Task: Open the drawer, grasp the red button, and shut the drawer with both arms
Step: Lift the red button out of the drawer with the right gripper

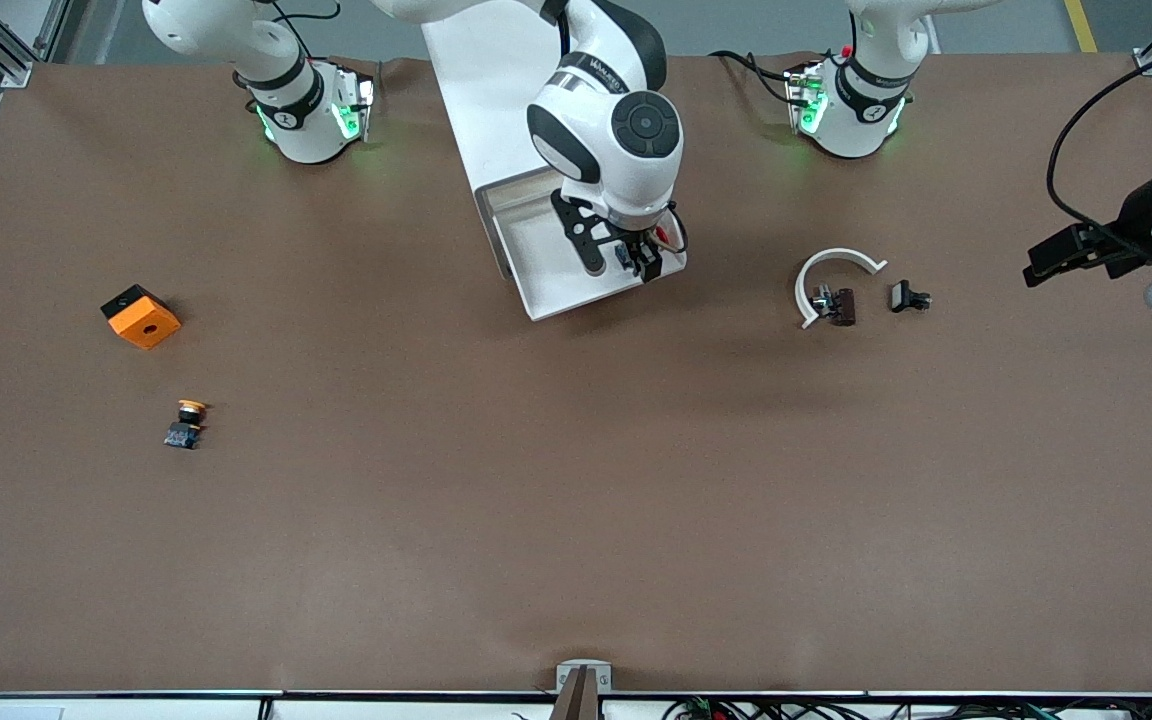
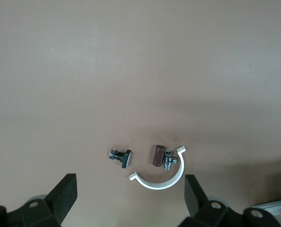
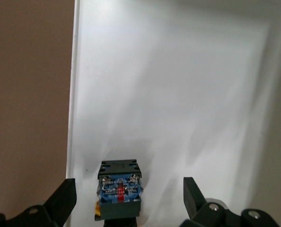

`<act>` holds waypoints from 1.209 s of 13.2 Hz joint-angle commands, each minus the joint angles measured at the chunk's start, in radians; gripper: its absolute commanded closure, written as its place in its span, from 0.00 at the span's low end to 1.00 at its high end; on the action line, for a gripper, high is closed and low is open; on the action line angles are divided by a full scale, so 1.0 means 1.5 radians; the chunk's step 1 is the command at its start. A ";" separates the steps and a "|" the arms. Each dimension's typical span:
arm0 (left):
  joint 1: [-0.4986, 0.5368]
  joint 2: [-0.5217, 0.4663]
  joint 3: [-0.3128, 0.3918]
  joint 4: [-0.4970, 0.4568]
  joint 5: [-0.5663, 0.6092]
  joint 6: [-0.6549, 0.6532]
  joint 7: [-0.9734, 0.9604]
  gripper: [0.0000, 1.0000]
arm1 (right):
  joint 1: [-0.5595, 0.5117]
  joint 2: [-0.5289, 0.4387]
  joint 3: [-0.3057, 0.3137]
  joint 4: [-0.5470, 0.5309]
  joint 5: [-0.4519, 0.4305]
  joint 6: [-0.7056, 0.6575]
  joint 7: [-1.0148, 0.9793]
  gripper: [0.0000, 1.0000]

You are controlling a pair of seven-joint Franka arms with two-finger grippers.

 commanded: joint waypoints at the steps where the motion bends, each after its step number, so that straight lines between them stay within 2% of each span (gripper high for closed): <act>1: -0.002 -0.037 -0.004 -0.006 0.021 -0.006 0.013 0.00 | 0.007 0.013 -0.007 0.018 0.009 -0.003 -0.045 0.00; 2: -0.003 -0.036 -0.006 0.001 0.021 -0.007 0.014 0.00 | 0.007 0.013 -0.007 0.017 0.008 -0.002 -0.057 0.00; 4: -0.004 -0.037 -0.013 0.002 0.021 -0.007 0.014 0.00 | 0.007 0.021 -0.007 0.017 0.006 -0.002 -0.063 0.11; 5: -0.004 -0.037 -0.015 0.002 0.021 -0.008 0.014 0.00 | 0.007 0.026 -0.007 0.017 0.006 0.000 -0.069 0.23; 6: -0.006 -0.037 -0.014 0.002 0.021 -0.008 0.016 0.00 | 0.006 0.027 -0.007 0.017 0.010 0.014 -0.096 0.51; 8: -0.027 -0.038 -0.001 0.003 0.020 -0.008 0.041 0.00 | 0.004 0.027 -0.006 0.017 0.022 0.044 -0.102 0.96; 9: -0.051 -0.038 0.022 0.003 0.020 -0.009 0.041 0.00 | 0.005 0.027 -0.006 0.017 0.022 0.054 -0.102 1.00; 11: -0.093 -0.038 0.062 0.003 0.020 -0.009 0.041 0.00 | 0.004 0.025 -0.006 0.019 0.022 0.053 -0.106 1.00; 16: -0.089 -0.038 0.057 0.008 0.021 -0.019 0.041 0.00 | -0.013 0.011 -0.007 0.024 0.022 0.021 -0.162 1.00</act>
